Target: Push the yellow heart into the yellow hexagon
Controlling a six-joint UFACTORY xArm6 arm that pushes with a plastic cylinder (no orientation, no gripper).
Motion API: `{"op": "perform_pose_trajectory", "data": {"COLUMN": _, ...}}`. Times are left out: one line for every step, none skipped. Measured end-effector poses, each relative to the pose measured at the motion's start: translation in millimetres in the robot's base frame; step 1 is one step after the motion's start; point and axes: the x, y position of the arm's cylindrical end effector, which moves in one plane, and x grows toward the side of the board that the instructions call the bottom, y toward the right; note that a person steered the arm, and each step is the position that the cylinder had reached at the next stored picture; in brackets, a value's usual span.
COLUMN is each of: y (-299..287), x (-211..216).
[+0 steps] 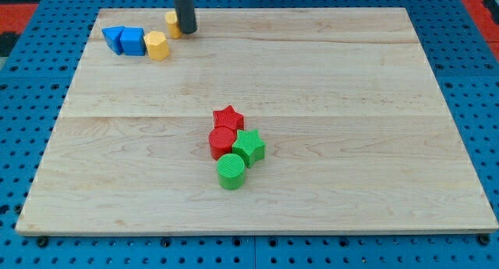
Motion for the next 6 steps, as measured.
{"op": "perform_pose_trajectory", "data": {"y": -9.3, "x": -17.6}}
{"op": "perform_pose_trajectory", "data": {"y": -17.2, "x": -37.5}}
{"op": "perform_pose_trajectory", "data": {"y": -42.3, "x": -9.8}}
{"op": "perform_pose_trajectory", "data": {"y": -70.3, "x": 31.3}}
{"op": "perform_pose_trajectory", "data": {"y": -69.1, "x": 35.3}}
{"op": "perform_pose_trajectory", "data": {"y": -65.0, "x": -18.5}}
